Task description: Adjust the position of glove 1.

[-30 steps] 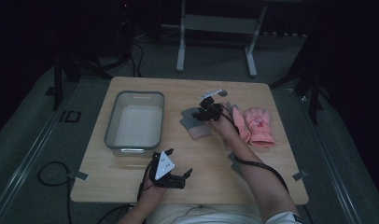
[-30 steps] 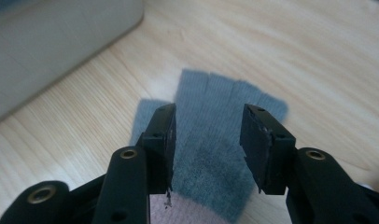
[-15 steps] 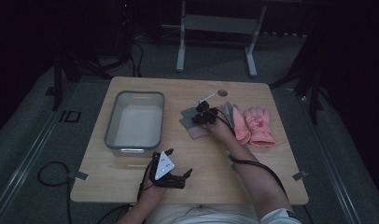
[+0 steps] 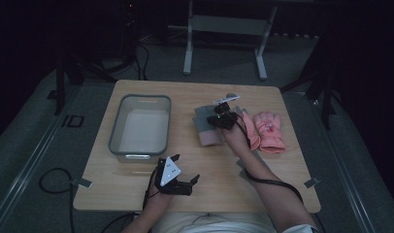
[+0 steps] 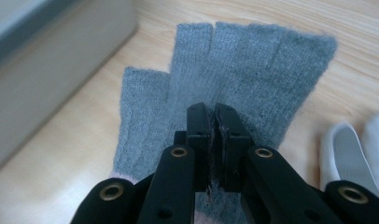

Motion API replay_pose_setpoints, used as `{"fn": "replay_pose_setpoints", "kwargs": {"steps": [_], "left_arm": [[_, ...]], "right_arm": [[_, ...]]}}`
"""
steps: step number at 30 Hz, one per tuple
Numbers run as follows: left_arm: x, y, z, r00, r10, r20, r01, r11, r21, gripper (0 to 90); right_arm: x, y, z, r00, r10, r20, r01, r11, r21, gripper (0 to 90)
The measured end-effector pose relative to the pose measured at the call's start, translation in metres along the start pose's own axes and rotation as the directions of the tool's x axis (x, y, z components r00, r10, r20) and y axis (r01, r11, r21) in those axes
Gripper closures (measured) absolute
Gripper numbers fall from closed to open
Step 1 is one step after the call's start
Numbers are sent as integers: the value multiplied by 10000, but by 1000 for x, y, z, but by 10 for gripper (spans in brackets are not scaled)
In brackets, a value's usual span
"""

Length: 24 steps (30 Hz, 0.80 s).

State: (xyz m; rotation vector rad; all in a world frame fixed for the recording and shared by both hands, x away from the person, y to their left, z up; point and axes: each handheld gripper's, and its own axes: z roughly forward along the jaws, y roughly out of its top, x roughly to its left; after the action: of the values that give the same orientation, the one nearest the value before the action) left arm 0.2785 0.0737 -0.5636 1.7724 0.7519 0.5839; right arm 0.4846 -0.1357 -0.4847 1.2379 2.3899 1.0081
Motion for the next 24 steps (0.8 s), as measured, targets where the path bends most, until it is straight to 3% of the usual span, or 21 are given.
{"fn": "replay_pose_setpoints", "kwargs": {"steps": [8,10,11,12,14,16,18,19,21,24], "left_arm": [[-2,0,0,9997,238,-96,-238,9997,-9,7],[-2,0,0,9995,293,-110,-293,9996,18,7],[-3,0,0,9995,305,-122,-305,9995,2,7],[-3,0,0,9994,309,-127,-309,9995,-5,7],[-3,0,0,9994,322,-122,-323,9995,-14,7],[-4,0,0,9994,330,-127,-331,9994,-29,7],[-4,0,0,9994,334,-132,-334,9994,-41,7],[-4,0,0,9993,335,-139,-335,9994,-41,7],[-4,0,0,9993,335,-157,-336,9994,-46,7],[-4,0,0,9991,378,-192,-378,9993,-28,7]], "right_arm": [[32,-26,-74,9972,725,199,-702,9927,-985,858],[36,-29,-78,9969,743,276,-710,9918,-1060,858],[44,-41,-89,9941,1051,252,-1010,9865,-1292,857],[49,-49,-93,9935,1065,404,-1003,9860,-1333,858],[55,-62,-99,9909,1321,279,-1269,9820,-1397,858],[59,-74,-103,9901,1305,514,-1220,9821,-1436,857],[60,-83,-106,9866,1613,264,-1560,9777,-1407,858],[61,-87,-107,9871,1548,420,-1477,9794,-1379,857],[62,-93,-106,9864,1551,541,-1467,9799,-1350,858],[65,-111,-96,9803,1906,523,-1837,9763,-1144,857]]}}
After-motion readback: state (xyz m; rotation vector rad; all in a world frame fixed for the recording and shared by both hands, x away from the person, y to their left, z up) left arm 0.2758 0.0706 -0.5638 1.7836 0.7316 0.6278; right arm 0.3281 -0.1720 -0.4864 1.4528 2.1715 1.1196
